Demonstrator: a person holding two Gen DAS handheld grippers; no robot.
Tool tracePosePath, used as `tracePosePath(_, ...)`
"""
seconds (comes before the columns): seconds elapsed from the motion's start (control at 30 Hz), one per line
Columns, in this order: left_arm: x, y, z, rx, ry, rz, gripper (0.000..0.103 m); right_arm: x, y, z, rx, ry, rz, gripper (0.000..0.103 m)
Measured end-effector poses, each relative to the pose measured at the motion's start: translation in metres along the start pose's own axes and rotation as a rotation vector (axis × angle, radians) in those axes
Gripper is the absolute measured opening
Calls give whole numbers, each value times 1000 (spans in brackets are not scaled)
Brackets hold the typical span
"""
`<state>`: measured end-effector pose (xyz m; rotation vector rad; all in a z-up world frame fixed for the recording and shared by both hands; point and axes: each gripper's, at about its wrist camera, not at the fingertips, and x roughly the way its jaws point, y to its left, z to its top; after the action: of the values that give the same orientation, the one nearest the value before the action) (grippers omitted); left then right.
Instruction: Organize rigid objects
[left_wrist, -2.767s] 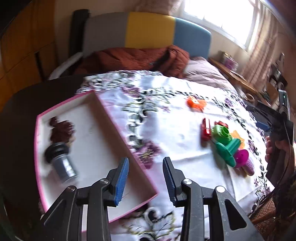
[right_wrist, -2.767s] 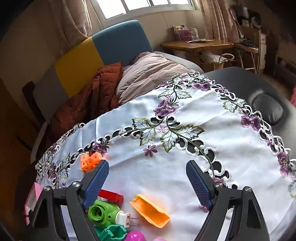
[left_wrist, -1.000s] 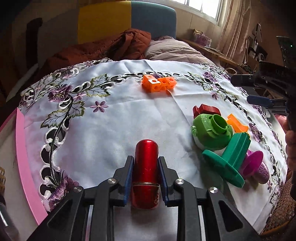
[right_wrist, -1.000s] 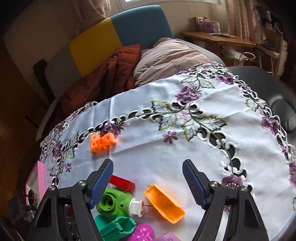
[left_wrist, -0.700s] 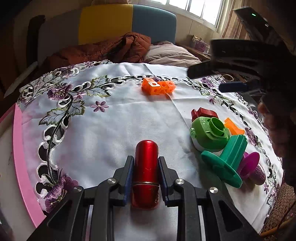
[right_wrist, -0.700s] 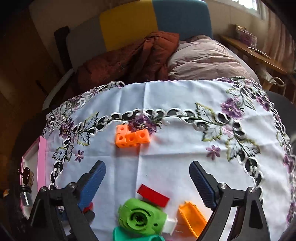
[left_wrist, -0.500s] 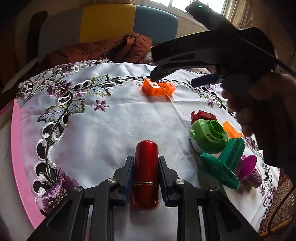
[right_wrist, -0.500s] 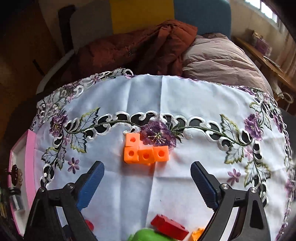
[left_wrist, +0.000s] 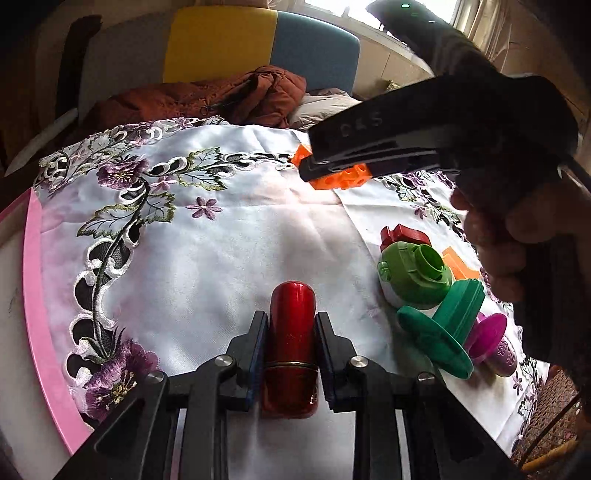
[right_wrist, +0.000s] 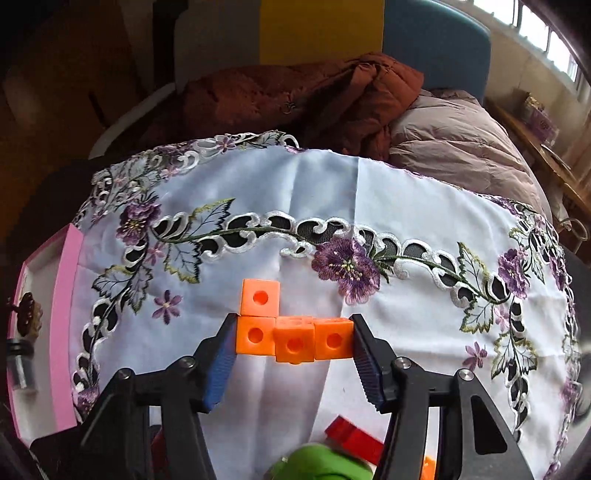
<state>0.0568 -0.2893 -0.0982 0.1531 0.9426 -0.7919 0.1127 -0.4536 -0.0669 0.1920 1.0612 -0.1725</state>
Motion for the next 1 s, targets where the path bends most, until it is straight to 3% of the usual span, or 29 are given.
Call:
tracePosePath(0.1, -14, -2, -3, 3, 2, 34, 25, -13, 0, -15, 7, -22, 18, 59)
tracePosePath(0.5, -106, 2, -9, 16, -133, 148, 24, -15, 33, -66, -38, -18, 140, 59)
tracePosePath(0.6, -123, 7, -12, 6, -154, 176, 24, -4, 42, -77, -77, 11, 115, 59)
tracePosePath(1.0, -157, 27, -25, -45, -195, 269, 24, 2, 55, -86, -166, -20, 25, 60)
